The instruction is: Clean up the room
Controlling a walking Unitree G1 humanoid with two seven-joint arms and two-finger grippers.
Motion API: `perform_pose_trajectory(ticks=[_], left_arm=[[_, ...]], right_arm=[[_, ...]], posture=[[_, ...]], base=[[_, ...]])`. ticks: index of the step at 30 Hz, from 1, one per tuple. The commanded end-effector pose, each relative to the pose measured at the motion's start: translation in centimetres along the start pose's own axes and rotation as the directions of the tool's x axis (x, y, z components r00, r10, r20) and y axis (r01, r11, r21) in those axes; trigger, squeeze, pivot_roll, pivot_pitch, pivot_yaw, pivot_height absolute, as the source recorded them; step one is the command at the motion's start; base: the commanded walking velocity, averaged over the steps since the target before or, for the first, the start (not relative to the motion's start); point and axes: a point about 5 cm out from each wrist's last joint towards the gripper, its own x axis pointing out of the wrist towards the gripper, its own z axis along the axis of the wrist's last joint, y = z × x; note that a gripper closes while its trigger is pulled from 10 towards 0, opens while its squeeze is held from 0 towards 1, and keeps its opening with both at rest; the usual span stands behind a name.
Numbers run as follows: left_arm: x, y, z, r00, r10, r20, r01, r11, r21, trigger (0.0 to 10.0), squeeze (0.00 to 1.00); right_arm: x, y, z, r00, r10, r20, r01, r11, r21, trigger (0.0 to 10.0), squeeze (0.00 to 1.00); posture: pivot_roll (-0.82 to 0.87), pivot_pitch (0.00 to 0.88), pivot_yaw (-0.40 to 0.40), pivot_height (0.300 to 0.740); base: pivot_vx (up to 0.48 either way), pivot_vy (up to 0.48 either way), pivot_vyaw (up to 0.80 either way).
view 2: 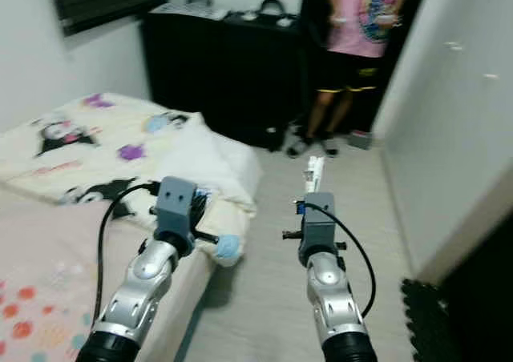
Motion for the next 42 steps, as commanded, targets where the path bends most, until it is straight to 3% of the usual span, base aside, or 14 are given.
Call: perform_pose_trajectory(ticks=[1,14,16,20,36,42], left_arm=[[-0.04,-0.24,-0.4,1.0,-0.006,-0.016,0.006,1.0,0.002,10.0,0.0],[0.13,-0.34,-0.38,1.0,-0.011,-0.015,0.011,1.0,0.001,10.0,0.0],[0.14,-0.32,-0.38,1.0,-0.011,-0.016,0.011,1.0,0.002,10.0,0.0],[0.15,-0.32,-0.38,1.0,-0.011,-0.016,0.011,1.0,0.002,10.0,0.0],[0.17,-0.35,-0.38,1.0,-0.008,-0.013,0.008,1.0,0.0,10.0,0.0],[0.17,-0.35,-0.38,1.0,-0.008,-0.012,0.008,1.0,-0.001,10.0,0.0]], right_arm=[[0.0,-0.48,-0.16,1.0,-0.012,-0.003,0.012,1.0,-0.004,10.0,0.0],[0.11,-0.77,0.27,0.999,-0.034,0.024,0.034,0.999,-0.008,10.0,0.0],[0.1,-0.64,0.09,1.0,-0.03,0.001,0.03,0.998,0.048,10.0,0.0],[0.12,-0.69,0.01,0.999,-0.032,-0.009,0.032,0.997,0.063,10.0,0.0],[0.21,-0.93,0.34,0.998,-0.049,0.032,0.05,0.997,-0.052,10.0,0.0],[0.23,-0.98,0.3,0.998,-0.054,0.025,0.055,0.997,-0.05,10.0,0.0]], posture=[[0.01,0.0,-0.076,0.74],[0.01,0.0,-0.073,0.74],[0.01,0.0,-0.074,0.74],[0.01,0.0,-0.076,0.74],[0.01,0.0,-0.08,0.74],[0.01,0.0,-0.08,0.74]], base=[[0.0,0.0,-0.8],[0.0,0.0,-0.8],[0.0,0.0,-0.8],[0.0,0.0,-0.73],[0.0,0.0,-0.78],[0.0,0.0,-0.8]])
